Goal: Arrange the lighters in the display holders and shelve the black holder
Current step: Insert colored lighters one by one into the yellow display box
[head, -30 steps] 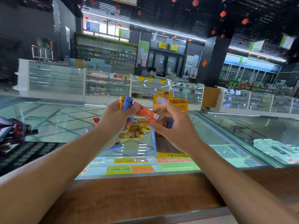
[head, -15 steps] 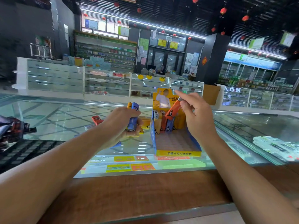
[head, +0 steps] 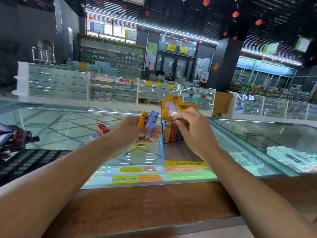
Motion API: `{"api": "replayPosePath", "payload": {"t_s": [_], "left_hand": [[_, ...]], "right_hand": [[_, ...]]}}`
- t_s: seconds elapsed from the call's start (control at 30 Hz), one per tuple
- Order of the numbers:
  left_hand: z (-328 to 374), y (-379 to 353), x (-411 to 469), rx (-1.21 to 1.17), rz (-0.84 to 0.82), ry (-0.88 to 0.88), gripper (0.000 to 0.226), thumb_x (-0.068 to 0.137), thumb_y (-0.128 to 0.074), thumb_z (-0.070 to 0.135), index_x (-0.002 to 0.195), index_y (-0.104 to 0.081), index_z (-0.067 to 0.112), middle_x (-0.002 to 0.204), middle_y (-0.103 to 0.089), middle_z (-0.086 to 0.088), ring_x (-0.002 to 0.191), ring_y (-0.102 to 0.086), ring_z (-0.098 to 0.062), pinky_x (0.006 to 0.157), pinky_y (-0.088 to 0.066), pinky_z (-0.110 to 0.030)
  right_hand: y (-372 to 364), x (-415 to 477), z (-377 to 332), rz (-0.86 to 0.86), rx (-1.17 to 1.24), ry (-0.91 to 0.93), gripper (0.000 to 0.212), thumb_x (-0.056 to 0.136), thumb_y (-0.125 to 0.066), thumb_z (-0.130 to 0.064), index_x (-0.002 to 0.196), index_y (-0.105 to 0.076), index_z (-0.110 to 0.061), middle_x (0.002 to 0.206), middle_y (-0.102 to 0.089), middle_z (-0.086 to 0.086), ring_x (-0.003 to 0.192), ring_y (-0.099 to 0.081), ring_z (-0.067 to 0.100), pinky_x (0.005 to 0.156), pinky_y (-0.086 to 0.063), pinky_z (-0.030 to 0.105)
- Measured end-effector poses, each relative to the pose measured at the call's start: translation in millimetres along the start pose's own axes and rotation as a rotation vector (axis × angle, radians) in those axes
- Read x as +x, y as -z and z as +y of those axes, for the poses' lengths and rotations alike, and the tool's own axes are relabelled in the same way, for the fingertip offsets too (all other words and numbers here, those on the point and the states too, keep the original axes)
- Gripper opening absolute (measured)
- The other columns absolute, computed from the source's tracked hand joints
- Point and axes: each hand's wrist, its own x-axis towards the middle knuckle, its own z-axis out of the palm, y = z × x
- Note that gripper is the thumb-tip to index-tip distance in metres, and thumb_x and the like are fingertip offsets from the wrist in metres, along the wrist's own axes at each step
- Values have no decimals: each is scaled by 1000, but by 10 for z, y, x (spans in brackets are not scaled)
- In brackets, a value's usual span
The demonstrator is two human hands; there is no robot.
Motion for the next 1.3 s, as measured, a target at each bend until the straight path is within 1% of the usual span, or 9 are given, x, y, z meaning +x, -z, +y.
{"api": "replayPosePath", "payload": {"t_s": [0.13,0.23,0.47,0.6,0.8,0.97,1.1,1.23,1.3], "left_hand": [[6,3,-29,46,-54,-53,16,106,-54,4,117,-66,3,106,-80,-10,99,-77,-23,71,-60,-24],[4,-7,-36,87,-80,-91,16,105,-56,5,118,-65,0,102,-79,-15,96,-78,-26,73,-62,-26],[1,-5,-48,221,-71,-126,12,105,-59,15,111,-67,8,97,-81,-6,94,-78,-20,58,-53,-19],[9,-17,-60,258,-69,-138,11,104,-61,16,108,-67,7,93,-81,-6,87,-78,-19,56,-48,-20],[51,-48,-35,136,144,-149,9,102,-64,10,109,-64,5,91,-80,-10,85,-79,-19,51,-52,-21],[70,40,-27,148,200,-179,11,99,-67,5,106,-64,13,89,-80,-10,81,-79,-22,53,-53,-27],[81,1,-45,171,202,-200,7,99,-68,10,104,-65,14,80,-79,-9,58,-67,-14,51,-49,-27],[25,26,53,143,396,-129,11,104,-62,24,100,-69,16,69,-75,5,51,-51,-11,53,-41,-27],[21,91,109,129,441,-45,18,104,-59,30,103,-69,15,58,-69,10,52,-42,-12,51,-34,-26]], "right_hand": [[35,-25,-154,31,377,-72,10,105,-63,-20,110,-71,-21,94,-72,-7,84,-67,15,74,-56,35],[-1,-31,-237,-20,590,-142,14,102,-69,-24,116,-72,-22,93,-76,-2,83,-70,21,76,-59,42],[23,-14,-199,-36,666,-208,16,96,-74,-11,104,-77,-24,92,-77,-4,82,-70,20,74,-60,38],[36,-10,-213,-106,632,-184,22,92,-80,-12,111,-77,-22,98,-77,-5,79,-71,16,76,-59,29],[38,24,-198,10,746,-244,20,89,-79,1,98,-72,-15,93,-78,-2,87,-75,18,80,-59,27],[1,-13,-156,-142,602,-157,20,95,-75,-7,109,-76,-21,97,-75,-1,88,-71,22,81,-59,36],[4,-2,-164,-195,394,-18,26,100,-71,-23,126,-73,-26,103,-70,-11,94,-64,10,81,-47,22],[98,61,-60,44,194,-86,36,108,-53,-13,142,-60,-22,116,-58,-4,101,-52,6,91,-41,14],[154,73,34,126,269,-233,31,109,-50,-13,137,-56,-23,121,-61,-2,104,-60,11,100,-49,29]]}}
